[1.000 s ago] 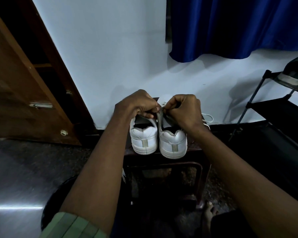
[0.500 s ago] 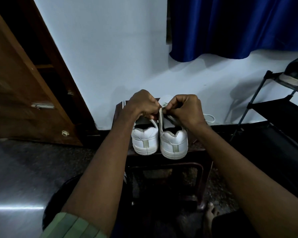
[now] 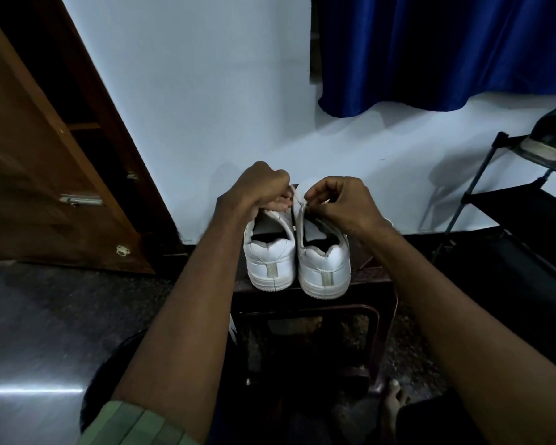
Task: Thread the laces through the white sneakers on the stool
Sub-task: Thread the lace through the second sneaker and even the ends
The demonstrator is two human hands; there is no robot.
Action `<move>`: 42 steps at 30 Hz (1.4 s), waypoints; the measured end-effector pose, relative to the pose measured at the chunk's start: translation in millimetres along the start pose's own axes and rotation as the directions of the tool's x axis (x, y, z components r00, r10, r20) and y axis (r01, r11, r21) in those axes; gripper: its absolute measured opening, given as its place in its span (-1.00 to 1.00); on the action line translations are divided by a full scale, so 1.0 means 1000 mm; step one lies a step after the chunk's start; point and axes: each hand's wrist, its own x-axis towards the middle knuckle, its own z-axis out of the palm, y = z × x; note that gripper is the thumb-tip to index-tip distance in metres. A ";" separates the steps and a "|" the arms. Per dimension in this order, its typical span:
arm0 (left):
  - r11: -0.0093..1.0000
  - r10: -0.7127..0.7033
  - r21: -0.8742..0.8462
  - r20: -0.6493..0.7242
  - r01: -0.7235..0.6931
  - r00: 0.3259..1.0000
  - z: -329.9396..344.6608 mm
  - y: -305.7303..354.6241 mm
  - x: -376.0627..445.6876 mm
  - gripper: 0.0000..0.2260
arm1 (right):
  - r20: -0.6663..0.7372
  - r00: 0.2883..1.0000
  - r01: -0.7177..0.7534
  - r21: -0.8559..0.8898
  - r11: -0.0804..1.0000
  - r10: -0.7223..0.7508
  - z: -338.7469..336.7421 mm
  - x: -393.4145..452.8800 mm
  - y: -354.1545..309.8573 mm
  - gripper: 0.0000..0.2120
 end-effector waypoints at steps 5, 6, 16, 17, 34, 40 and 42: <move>0.919 0.003 -0.393 0.105 0.039 0.994 0.016 0.000 -0.004 -0.87 | -0.076 0.995 0.068 -0.023 0.997 -0.069 0.004 0.001 0.001 -0.77; 0.927 0.023 -0.375 0.070 0.005 0.997 0.018 -0.003 -0.001 -0.85 | -0.041 0.996 0.073 -0.034 0.997 -0.075 0.003 0.003 0.002 -0.76; 0.924 0.110 -0.369 0.002 -0.101 0.994 0.021 0.000 -0.002 -0.74 | 0.014 0.999 0.045 -0.018 0.999 -0.045 -0.010 0.014 0.009 -0.68; 0.898 0.098 -0.430 -0.007 -0.091 0.995 0.019 0.002 -0.003 -0.73 | 0.040 0.999 0.027 0.012 1.000 -0.028 -0.016 0.015 0.009 -0.69; 0.805 0.521 0.386 -0.095 -0.451 0.848 0.003 -0.005 -0.006 -0.43 | -0.477 0.871 0.151 0.028 0.988 -0.120 -0.047 0.012 -0.007 -0.83; 0.779 0.244 -0.502 -0.307 -0.374 0.920 0.007 0.017 -0.016 -0.51 | -0.380 0.924 -0.050 -0.226 0.973 -0.041 -0.040 0.006 0.001 -0.51; 0.832 0.301 -0.378 -0.307 -0.405 0.903 0.002 0.013 -0.010 -0.53 | -0.290 0.957 -0.018 -0.072 0.997 -0.004 -0.035 0.007 0.001 -0.63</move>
